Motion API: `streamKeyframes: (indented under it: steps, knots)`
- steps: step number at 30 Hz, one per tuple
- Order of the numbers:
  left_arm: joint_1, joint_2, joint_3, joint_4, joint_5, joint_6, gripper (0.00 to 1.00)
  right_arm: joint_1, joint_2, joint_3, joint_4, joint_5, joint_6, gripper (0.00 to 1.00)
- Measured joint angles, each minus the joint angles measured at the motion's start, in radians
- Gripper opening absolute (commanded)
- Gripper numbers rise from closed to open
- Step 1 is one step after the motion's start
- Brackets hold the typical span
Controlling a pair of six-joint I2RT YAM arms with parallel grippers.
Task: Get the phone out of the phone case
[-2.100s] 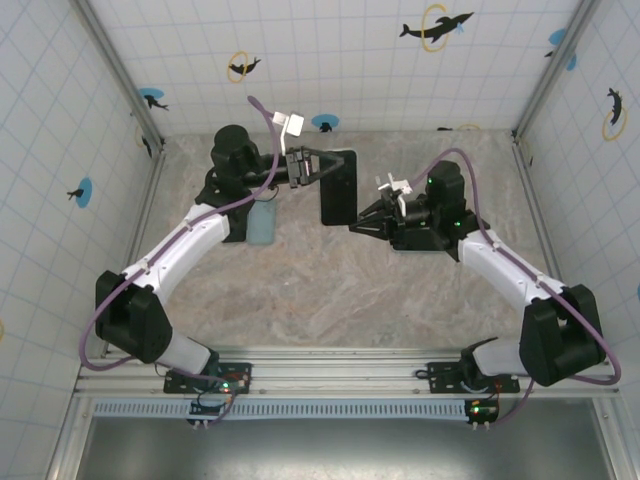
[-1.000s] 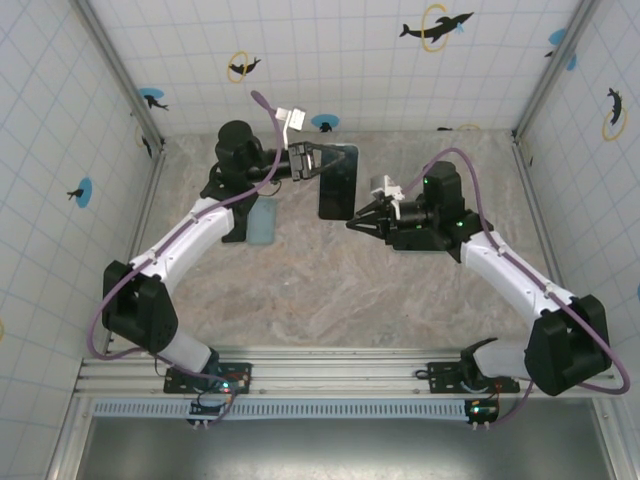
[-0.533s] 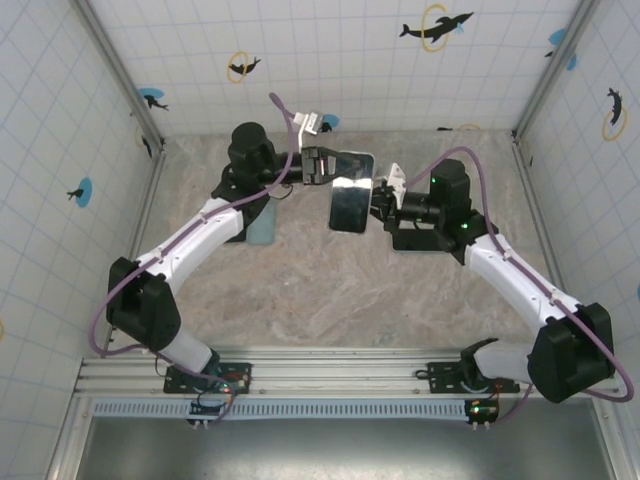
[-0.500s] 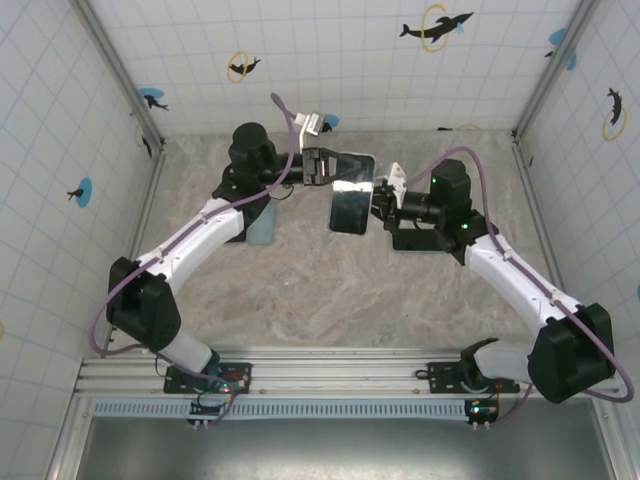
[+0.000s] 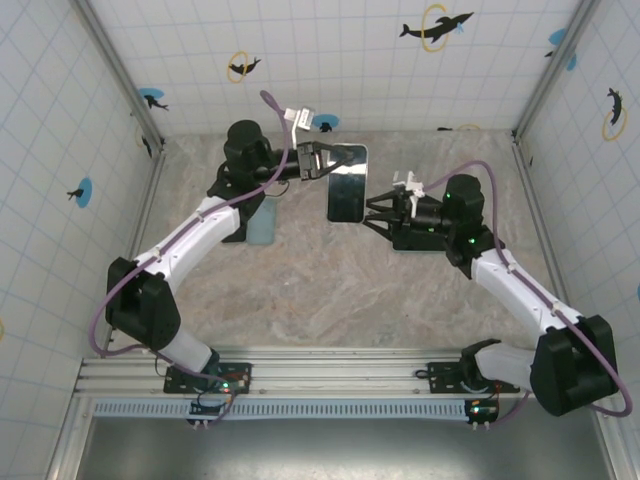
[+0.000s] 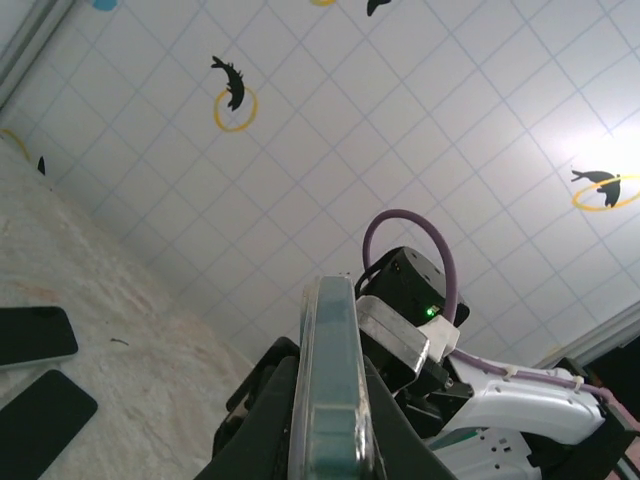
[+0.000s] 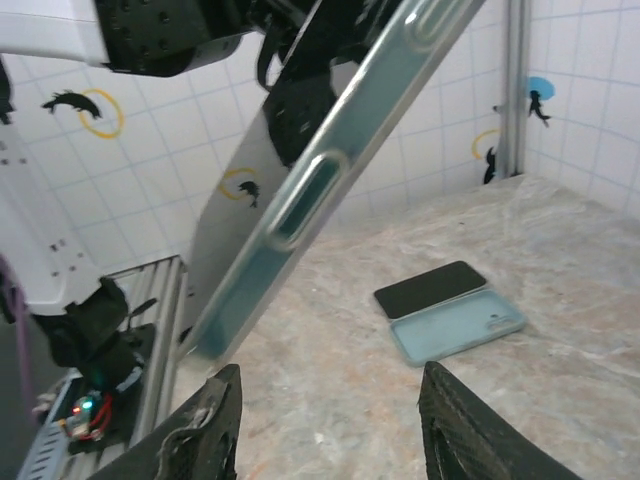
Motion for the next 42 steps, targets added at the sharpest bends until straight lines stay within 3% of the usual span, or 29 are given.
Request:
streamKeyframes:
  steps: [7,12,28,34,42]
  knots:
    - [0.000,0.000,0.013,0.008,0.004,0.018,0.00,0.008,0.000,-0.004,0.079,-0.080,0.090,0.45]
    - [0.000,0.000,0.013,0.012,0.011,0.018,0.00,0.016,0.039,0.006,0.122,-0.106,0.135,0.33]
    - [0.000,0.000,0.013,0.012,0.023,0.013,0.00,0.040,0.065,0.029,0.132,-0.129,0.137,0.18]
    - [0.000,0.000,0.014,0.027,0.048,0.010,0.00,0.042,0.074,0.038,0.088,-0.138,0.123,0.11]
    - [0.000,0.000,0.018,0.056,0.057,-0.010,0.00,0.048,0.074,0.119,-0.110,-0.119,-0.056,0.06]
